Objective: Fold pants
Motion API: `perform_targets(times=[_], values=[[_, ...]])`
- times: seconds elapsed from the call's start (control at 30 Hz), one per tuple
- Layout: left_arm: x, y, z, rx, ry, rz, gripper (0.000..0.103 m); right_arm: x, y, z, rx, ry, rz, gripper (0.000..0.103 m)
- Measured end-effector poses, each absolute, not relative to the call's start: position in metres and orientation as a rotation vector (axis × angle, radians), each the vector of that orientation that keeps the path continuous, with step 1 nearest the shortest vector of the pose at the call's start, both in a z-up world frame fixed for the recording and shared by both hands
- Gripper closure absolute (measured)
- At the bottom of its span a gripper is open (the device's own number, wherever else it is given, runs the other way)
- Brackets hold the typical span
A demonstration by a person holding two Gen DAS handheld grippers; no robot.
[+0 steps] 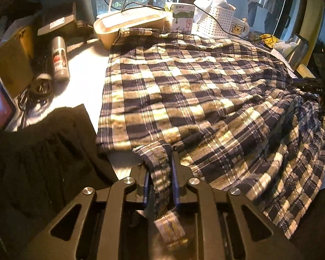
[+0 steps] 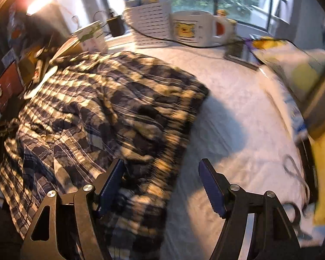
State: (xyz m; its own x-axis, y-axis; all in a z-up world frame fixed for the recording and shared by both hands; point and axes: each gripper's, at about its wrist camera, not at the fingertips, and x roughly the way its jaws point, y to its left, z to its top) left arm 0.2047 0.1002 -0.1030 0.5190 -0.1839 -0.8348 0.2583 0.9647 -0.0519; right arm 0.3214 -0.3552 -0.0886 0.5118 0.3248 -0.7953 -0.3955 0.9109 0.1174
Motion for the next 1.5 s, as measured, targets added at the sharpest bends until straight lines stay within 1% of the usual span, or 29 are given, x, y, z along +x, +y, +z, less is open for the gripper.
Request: perform_targets(times=[0.03, 0.1, 0.13, 0.23, 0.37, 0.5, 0.7, 0.73, 0.8, 0.83, 0.87, 0.9, 0.93, 0.97, 1.03, 1.13, 1.17, 1.2, 1.23, 1.27, 1.37, 1.5], values=[[0.208, 0.100, -0.103, 0.084, 0.990, -0.260, 0.090, 0.324, -0.351, -0.088, -0.105, 0.926, 0.432, 0.055], [0.215, 0.098, -0.103, 0.103, 0.984, -0.252, 0.090, 0.330, -0.344, -0.091, -0.133, 0.942, 0.440, 0.060], [0.218, 0.097, -0.103, 0.113, 0.983, -0.248, 0.090, 0.332, -0.342, -0.092, -0.155, 0.936, 0.436, 0.070], [0.229, 0.094, -0.104, 0.127, 0.975, -0.227, 0.090, 0.331, -0.338, -0.093, -0.186, 0.911, 0.421, 0.079], [0.246, 0.090, -0.102, 0.131, 0.955, -0.200, 0.091, 0.336, -0.340, -0.088, -0.233, 0.862, 0.334, 0.079], [0.256, 0.081, -0.098, 0.160, 0.938, -0.191, 0.092, 0.352, -0.353, -0.078, -0.219, 0.818, 0.266, 0.079], [0.253, 0.091, -0.108, 0.131, 0.984, -0.187, 0.091, 0.365, -0.347, -0.091, -0.277, 0.834, 0.241, 0.079], [0.250, 0.095, -0.108, 0.113, 0.994, -0.184, 0.091, 0.366, -0.348, -0.089, -0.282, 0.845, 0.245, 0.079], [0.245, 0.102, -0.104, 0.088, 1.019, -0.171, 0.090, 0.366, -0.353, -0.083, -0.262, 0.852, 0.260, 0.075], [0.242, 0.104, -0.102, 0.095, 1.025, -0.163, 0.090, 0.367, -0.358, -0.075, -0.240, 0.841, 0.268, 0.069], [0.240, 0.106, -0.100, 0.112, 1.036, -0.147, 0.090, 0.368, -0.361, -0.068, -0.225, 0.827, 0.272, 0.055], [0.237, 0.110, -0.099, 0.131, 1.054, -0.126, 0.090, 0.369, -0.362, -0.064, -0.220, 0.815, 0.266, 0.047], [0.236, 0.112, -0.098, 0.135, 1.063, -0.116, 0.090, 0.370, -0.365, -0.056, -0.215, 0.796, 0.254, 0.031], [0.236, 0.117, -0.097, 0.136, 1.071, -0.099, 0.090, 0.373, -0.367, -0.050, -0.208, 0.776, 0.250, 0.026], [0.241, 0.127, -0.090, 0.130, 1.065, -0.063, 0.090, 0.383, -0.370, -0.044, -0.192, 0.767, 0.268, 0.025], [0.257, 0.139, -0.073, 0.092, 1.002, -0.052, 0.090, 0.402, -0.366, -0.044, -0.183, 0.761, 0.288, 0.025], [0.267, 0.141, -0.066, 0.063, 0.968, -0.084, 0.088, 0.411, -0.365, -0.044, -0.163, 0.766, 0.301, 0.025], [0.276, 0.141, -0.065, 0.043, 0.961, -0.104, 0.083, 0.417, -0.364, -0.043, -0.143, 0.766, 0.300, 0.025], [0.284, 0.141, -0.065, 0.029, 0.969, -0.111, 0.071, 0.420, -0.364, -0.039, -0.122, 0.763, 0.302, 0.025], [0.293, 0.140, -0.067, 0.025, 0.982, -0.113, 0.069, 0.422, -0.365, -0.036, -0.107, 0.761, 0.313, 0.025], [0.311, 0.129, -0.076, 0.037, 1.014, -0.164, 0.069, 0.420, -0.363, -0.031, -0.113, 0.777, 0.338, 0.025], [0.319, 0.119, -0.097, 0.079, 1.058, -0.167, 0.069, 0.409, -0.373, -0.046, -0.169, 0.850, 0.296, 0.025]])
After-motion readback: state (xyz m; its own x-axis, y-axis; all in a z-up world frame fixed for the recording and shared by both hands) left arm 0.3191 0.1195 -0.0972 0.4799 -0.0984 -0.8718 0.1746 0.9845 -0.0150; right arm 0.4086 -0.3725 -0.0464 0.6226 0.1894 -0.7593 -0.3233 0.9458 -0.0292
